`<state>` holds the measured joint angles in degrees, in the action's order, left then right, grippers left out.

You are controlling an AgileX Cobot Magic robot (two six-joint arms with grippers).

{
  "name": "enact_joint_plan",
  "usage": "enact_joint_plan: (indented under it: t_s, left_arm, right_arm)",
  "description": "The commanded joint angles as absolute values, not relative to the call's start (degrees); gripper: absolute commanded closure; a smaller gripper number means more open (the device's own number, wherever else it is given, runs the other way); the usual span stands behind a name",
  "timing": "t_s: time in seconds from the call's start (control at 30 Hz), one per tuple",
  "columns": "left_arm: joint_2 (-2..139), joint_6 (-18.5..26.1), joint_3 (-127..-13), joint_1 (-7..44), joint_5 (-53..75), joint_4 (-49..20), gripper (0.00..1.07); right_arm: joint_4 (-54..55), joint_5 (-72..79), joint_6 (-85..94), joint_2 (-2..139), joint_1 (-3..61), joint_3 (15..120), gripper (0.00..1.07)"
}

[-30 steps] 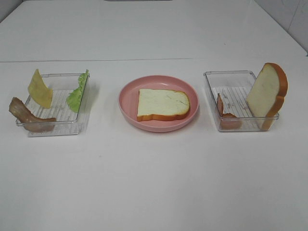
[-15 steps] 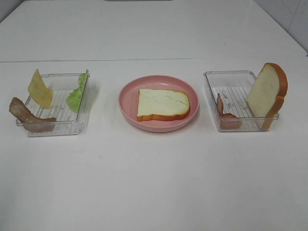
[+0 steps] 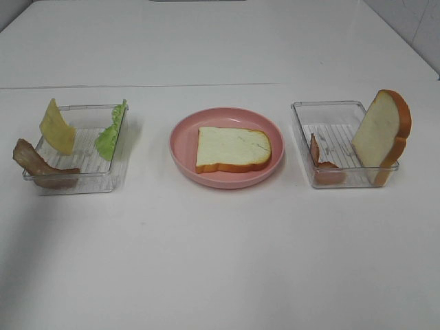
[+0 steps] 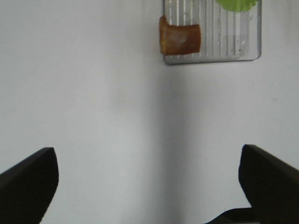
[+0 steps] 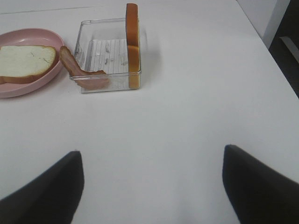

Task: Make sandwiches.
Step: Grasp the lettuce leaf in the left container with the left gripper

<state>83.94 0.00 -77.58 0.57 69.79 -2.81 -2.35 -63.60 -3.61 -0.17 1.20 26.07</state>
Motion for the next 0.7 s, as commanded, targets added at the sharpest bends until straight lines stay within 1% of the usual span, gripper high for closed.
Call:
enact_joint_plan:
  t_s: [0.03, 0.07, 0.1, 0.2, 0.27, 0.3, 0.37, 0.47, 0.53, 0.57, 0.63, 0.7]
  left_arm:
    - [90.4, -1.5, -82.4, 4.2, 75.5, -3.9, 0.07]
    - [93.4, -2.2, -84.9, 5.6, 75.5, -3.8, 0.07]
    - [98.9, -3.8, -90.2, 7.7, 75.5, -3.7, 0.07]
    - [101.9, -4.3, -92.8, 8.5, 75.5, -3.7, 0.07]
    - [112.2, -6.0, -101.9, 11.1, 75.5, -4.2, 0.07]
    - [112.2, -6.0, -101.9, 11.1, 75.5, -4.2, 0.07]
    - [118.8, -6.8, -108.4, 12.7, 75.5, -4.7, 0.07]
    - [120.9, -6.8, -110.0, 13.2, 75.5, -4.7, 0.07]
    - [128.3, -7.7, -117.3, 14.9, 75.5, -4.6, 0.07]
    - [128.3, -7.7, -117.3, 14.9, 75.5, -4.6, 0.07]
    - [132.6, -8.0, -122.1, 15.8, 75.5, -4.6, 0.07]
    - [133.8, -8.1, -123.1, 16.1, 75.5, -4.6, 0.07]
  right_arm:
    - [-2.2, -63.0, -3.0, -2.1, 1.1, 26.0, 0.31]
    - [-2.2, -63.0, -3.0, -2.1, 1.1, 26.0, 0.31]
    - [-2.2, -63.0, -3.0, -2.1, 1.1, 26.0, 0.31]
    - [-2.2, -63.0, -3.0, -2.1, 1.1, 26.0, 0.31]
    - [-2.2, -63.0, -3.0, -2.1, 1.1, 26.0, 0.31]
    - [-2.2, -63.0, -3.0, -2.1, 1.1, 26.0, 0.31]
    - [-2.2, -63.0, -3.0, -2.1, 1.1, 26.0, 0.31]
    - [-2.2, -63.0, -3.0, -2.1, 1.1, 26.0, 0.31]
    - [-2.2, -63.0, -3.0, -2.1, 1.1, 26.0, 0.31]
    - [-2.2, -63.0, -3.0, -2.1, 1.1, 26.0, 0.31]
    - [-2.2, -63.0, -3.0, -2.1, 1.1, 26.0, 0.31]
    - [-2.2, -63.0, -3.1, -2.1, 1.1, 26.0, 0.31]
